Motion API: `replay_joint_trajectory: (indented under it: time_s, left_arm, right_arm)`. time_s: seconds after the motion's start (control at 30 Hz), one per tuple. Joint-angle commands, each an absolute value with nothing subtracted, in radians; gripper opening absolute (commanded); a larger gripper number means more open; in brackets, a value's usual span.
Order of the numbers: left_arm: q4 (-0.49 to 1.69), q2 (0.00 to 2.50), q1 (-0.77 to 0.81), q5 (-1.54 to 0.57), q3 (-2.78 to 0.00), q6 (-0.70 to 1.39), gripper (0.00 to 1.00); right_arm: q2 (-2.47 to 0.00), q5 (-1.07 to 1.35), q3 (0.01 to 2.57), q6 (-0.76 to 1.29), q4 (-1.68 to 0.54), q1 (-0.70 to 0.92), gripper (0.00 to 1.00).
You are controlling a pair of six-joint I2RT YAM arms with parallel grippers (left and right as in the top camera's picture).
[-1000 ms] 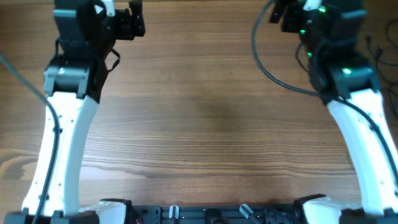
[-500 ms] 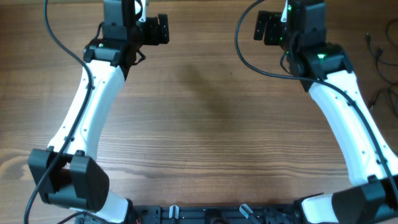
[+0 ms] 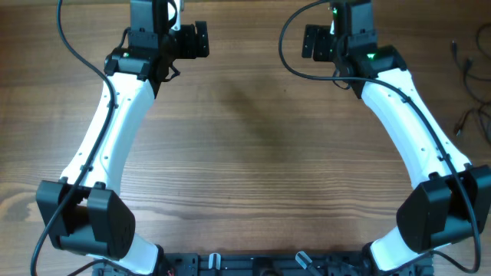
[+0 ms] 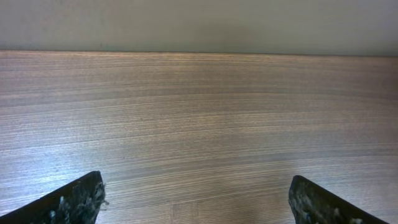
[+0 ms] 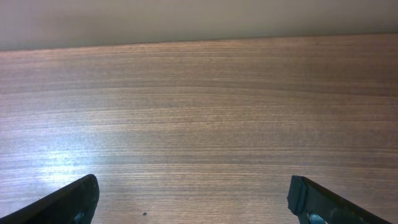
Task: Untangle cables
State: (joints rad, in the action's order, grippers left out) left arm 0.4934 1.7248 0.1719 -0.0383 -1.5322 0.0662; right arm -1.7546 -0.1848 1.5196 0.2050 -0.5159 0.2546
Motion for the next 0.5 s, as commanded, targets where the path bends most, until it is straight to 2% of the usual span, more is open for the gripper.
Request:
replay_joint_trajectory:
  time_s: [0.0,0.47]
  left_arm:
    - [0.494,1.726,0.173,-0.035,-1.530,0.057,0.98]
    - [0.493,1.726,0.173,-0.031,-1.530,0.057,1.00]
  right_arm:
    - [-1.764,-0.166,1.517,0.221,-0.499,0.258,1.00]
    - [-1.764,-0.163,1.517,0.220,-0.500,0.258,1.00]
